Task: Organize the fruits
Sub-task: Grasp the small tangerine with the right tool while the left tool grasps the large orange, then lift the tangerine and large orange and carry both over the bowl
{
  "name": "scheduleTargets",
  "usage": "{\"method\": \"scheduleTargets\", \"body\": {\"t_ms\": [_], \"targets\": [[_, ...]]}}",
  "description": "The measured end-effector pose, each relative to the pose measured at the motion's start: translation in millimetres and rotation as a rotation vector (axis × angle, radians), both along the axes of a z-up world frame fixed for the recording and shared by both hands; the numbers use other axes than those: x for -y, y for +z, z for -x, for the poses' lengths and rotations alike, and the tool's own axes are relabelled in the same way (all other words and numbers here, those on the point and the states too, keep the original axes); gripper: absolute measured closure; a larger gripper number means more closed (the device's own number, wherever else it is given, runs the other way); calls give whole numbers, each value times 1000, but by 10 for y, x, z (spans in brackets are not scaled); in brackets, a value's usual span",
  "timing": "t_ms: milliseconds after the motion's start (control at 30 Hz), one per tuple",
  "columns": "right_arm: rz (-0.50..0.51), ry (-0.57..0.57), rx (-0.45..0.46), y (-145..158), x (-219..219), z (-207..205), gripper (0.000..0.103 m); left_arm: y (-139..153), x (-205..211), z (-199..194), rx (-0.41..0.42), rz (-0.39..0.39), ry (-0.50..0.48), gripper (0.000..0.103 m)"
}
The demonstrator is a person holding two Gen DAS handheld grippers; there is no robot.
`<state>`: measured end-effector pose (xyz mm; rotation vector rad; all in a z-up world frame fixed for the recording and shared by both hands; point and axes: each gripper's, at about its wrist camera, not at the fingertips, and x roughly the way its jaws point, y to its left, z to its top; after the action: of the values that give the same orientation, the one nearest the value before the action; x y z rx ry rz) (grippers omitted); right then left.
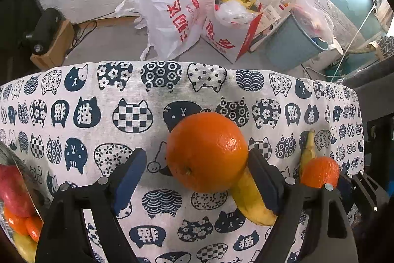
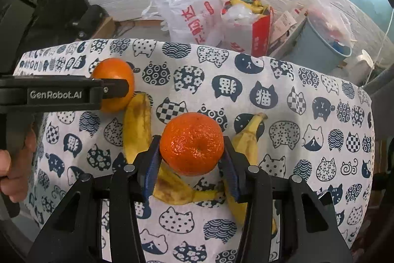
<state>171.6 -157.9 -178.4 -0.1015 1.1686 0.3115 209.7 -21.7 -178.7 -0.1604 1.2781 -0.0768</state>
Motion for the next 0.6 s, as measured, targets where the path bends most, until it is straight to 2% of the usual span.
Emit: {"method": "scheduleTargets", "body": {"t_ms": [133,200,233,267,600], "targets": [[1,-15,-5,-30,1,-57,57,-34,19,-27,16,-3,-17,18],[-2,-15,-7,-31,-12,-70,57,-57,13,-39,17,20,-28,25],[-2,-13,-6,-27,-20,-72,57,-70,12,-40,16,49,-35,33],[-2,-11,-5,-22,-30,-71,57,-73,11,-45,15,59,-37,33],[4,-10,0,2,-78,-75,57,8,10,99,54,-34,-62,34]]}}
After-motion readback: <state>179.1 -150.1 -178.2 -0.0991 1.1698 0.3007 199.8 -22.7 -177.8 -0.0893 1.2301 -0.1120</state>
